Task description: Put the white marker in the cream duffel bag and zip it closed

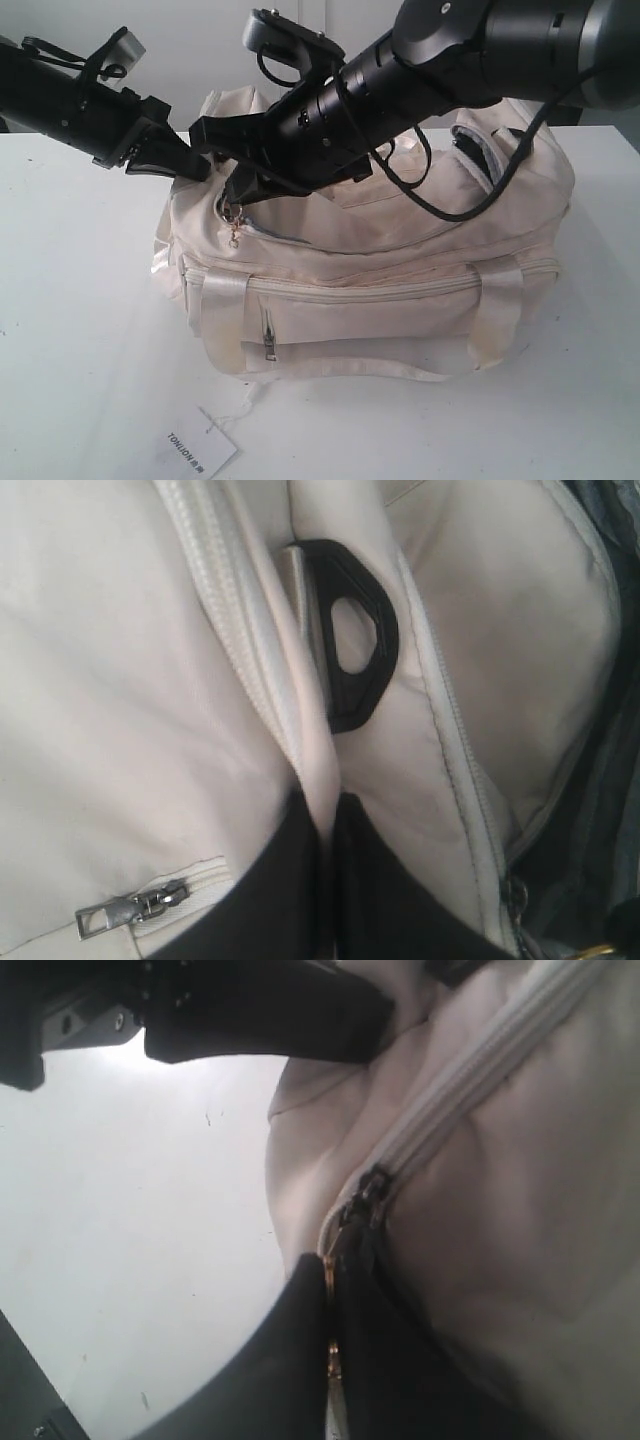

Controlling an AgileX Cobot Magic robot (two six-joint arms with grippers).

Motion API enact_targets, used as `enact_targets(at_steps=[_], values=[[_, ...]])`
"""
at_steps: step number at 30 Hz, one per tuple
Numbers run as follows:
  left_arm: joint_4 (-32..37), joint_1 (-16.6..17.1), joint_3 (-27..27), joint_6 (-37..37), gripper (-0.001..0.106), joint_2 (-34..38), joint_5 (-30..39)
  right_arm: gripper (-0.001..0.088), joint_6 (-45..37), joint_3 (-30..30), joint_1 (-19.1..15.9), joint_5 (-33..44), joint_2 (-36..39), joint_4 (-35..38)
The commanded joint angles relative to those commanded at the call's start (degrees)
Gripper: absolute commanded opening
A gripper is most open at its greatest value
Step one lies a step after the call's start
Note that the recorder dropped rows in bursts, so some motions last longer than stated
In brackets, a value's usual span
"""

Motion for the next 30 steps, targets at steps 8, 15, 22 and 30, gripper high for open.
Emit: enact_targets(at_steps=[8,15,22,30], values=[[0.00,0.00,0.00,-0.24,0.000,0.00,-0.13,0.0000,0.09,0.00,0.00,6.56,-1.29,1.83],[-0.32,0.00,0.00,-1.41,0.000,0.00,-0.23,0.0000,0.87,0.00,0.00,12.04,1.12,1.83],[-0.32,0.00,0.00,-1.85,0.000,0.00,-1.36,0.0000,0.87,0.00,0.00,16.44,2.03,1.73],[-0.08,0.00,0.00,-2.19,0.000,0.00,-3.02,0.0000,-0.27,0.00,0.00,21.20,1.79,-0.19]])
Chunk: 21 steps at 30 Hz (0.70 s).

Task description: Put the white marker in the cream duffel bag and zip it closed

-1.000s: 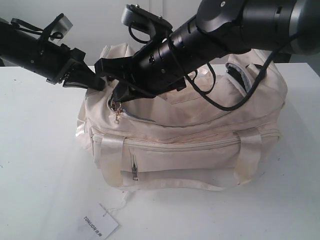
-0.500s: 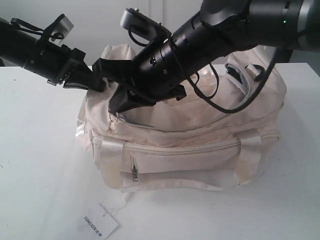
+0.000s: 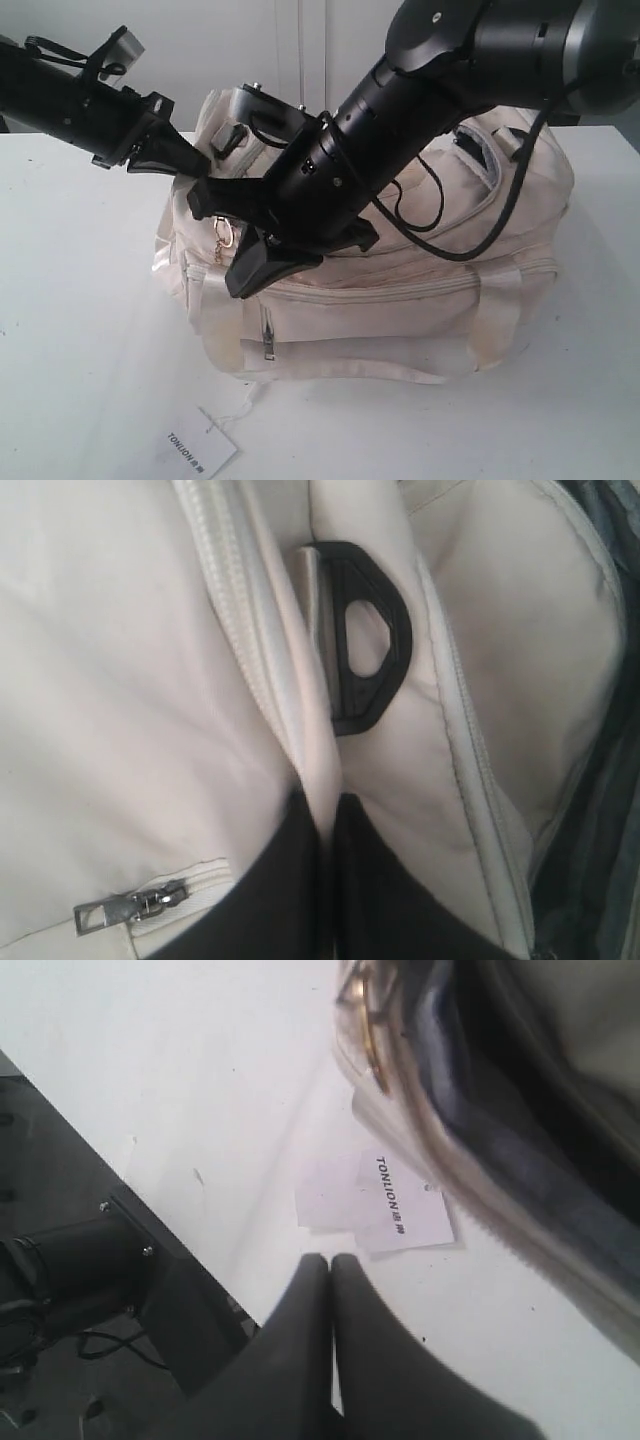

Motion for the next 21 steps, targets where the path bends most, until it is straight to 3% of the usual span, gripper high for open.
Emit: enact_targets(at_steps=[7,12,17,21], values=[[0.27,0.00,0.00,0.00,0.000,0.00,0.22,0.0016,0.82,0.00,0.00,-9.97,-1.10,0.06],[0.27,0.00,0.00,0.00,0.000,0.00,0.22,0.0280,1.36,0.00,0.00,-11.67,0.15,0.06],[0.27,0.00,0.00,0.00,0.000,0.00,0.22,0.0364,1.36,0.00,0.00,-15.54,0.70,0.06],[0.27,0.00,0.00,0.00,0.000,0.00,0.22,0.0369,1.36,0.00,0.00,-17.23,1.18,0.06]])
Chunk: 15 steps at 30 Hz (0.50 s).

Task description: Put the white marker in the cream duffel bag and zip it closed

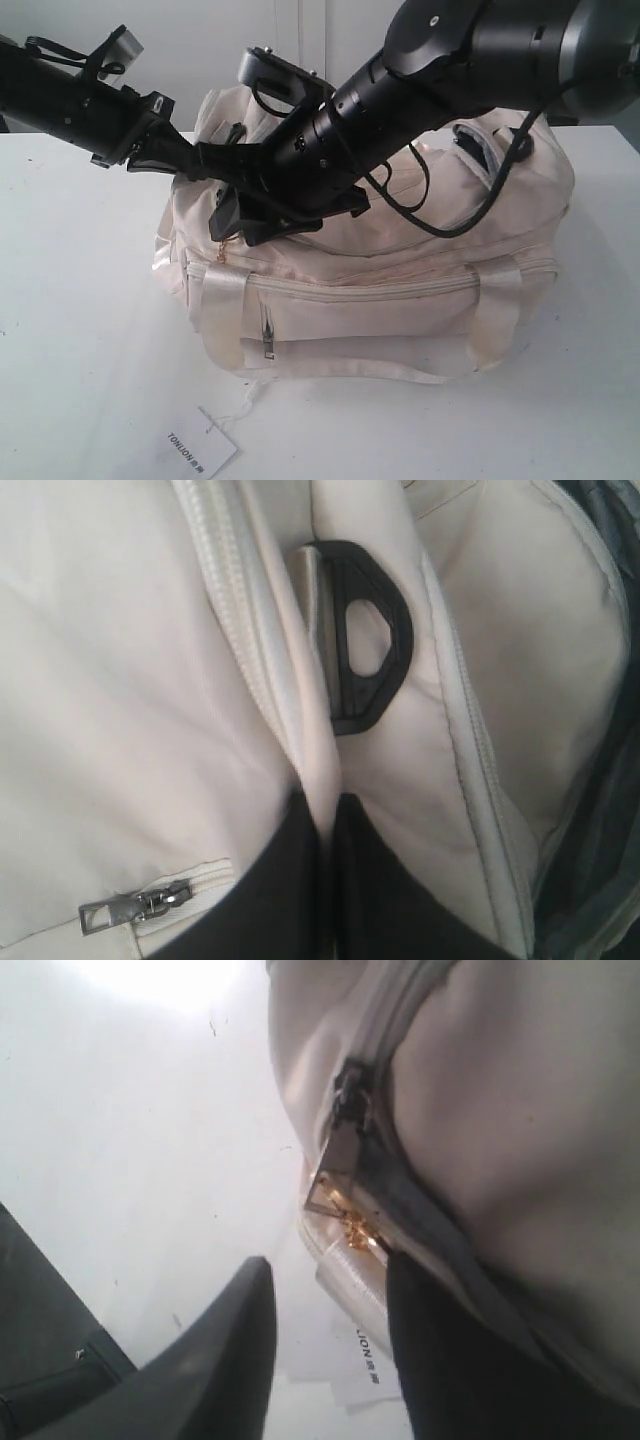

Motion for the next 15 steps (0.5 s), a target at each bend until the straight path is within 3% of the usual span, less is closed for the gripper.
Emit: enact_targets(at_steps=[12,15], values=[[-0.11,0.00,0.00,0.00,0.000,0.00,-0.01,0.0373,0.00,0.00,0.00,-1.56,1.55,0.27],[-0.11,0.00,0.00,0.00,0.000,0.00,-0.01,0.0433,0.00,0.00,0.00,-1.56,1.55,0.27]])
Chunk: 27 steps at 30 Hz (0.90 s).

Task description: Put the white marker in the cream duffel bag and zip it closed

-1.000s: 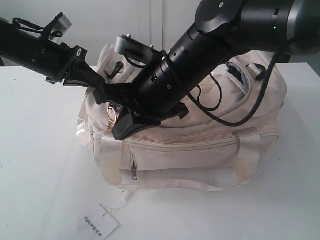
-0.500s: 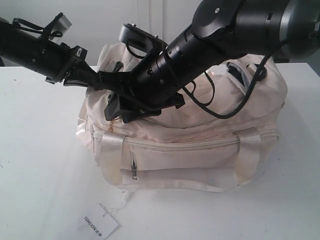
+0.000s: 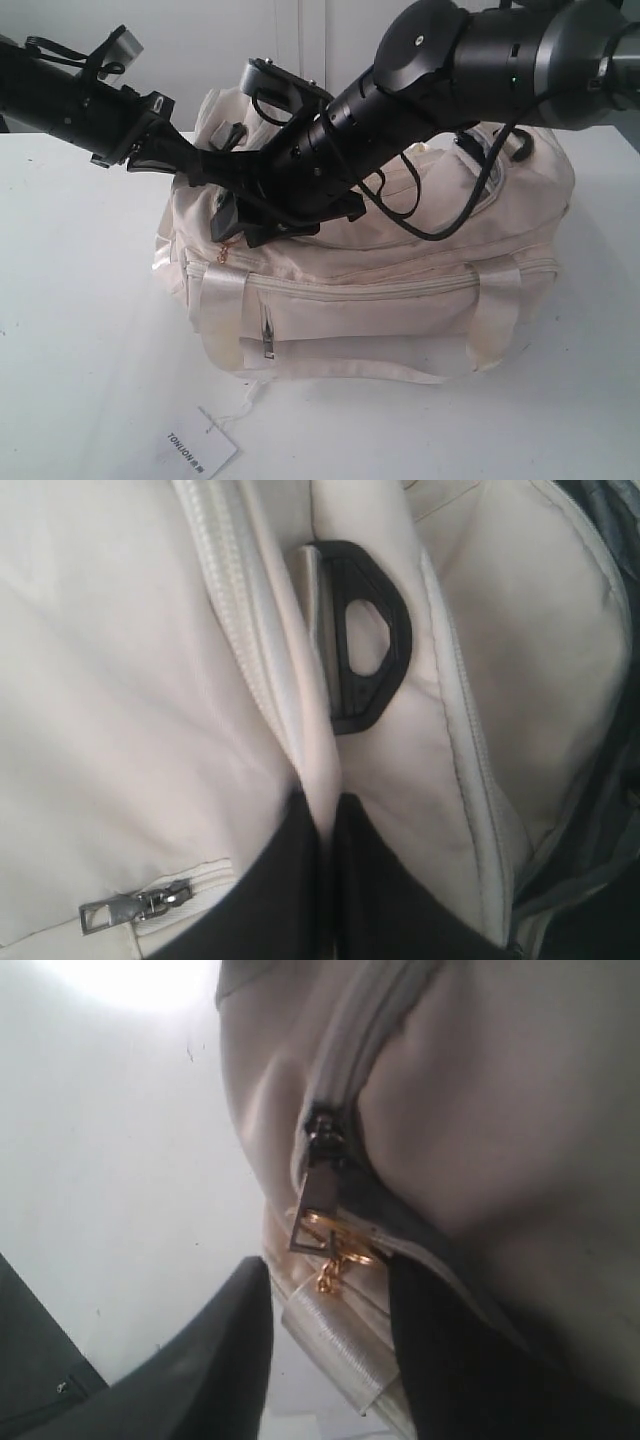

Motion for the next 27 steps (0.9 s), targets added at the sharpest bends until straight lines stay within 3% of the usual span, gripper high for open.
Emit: enact_targets(at_steps=[4,12,14,21,27], values=[[0.00,0.00,0.00,0.00,0.000,0.00,0.00,0.0520,0.00,0.00,0.00,-0.40,0.84,-0.26],[0.00,0.00,0.00,0.00,0.000,0.00,0.12,0.0504,-0.24,0.00,0.00,-2.48,2.24,3.85],[0.00,0.00,0.00,0.00,0.000,0.00,0.12,0.0439,-0.24,0.00,0.00,-2.48,2.24,3.85],[0.00,0.00,0.00,0.00,0.000,0.00,0.12,0.0025,-0.24,0.00,0.00,-1.89,0.88,3.85],[0.00,0.00,0.00,0.26,0.000,0.00,0.12,0.0000,-0.37,0.00,0.00,-1.61,-1.73,3.85]])
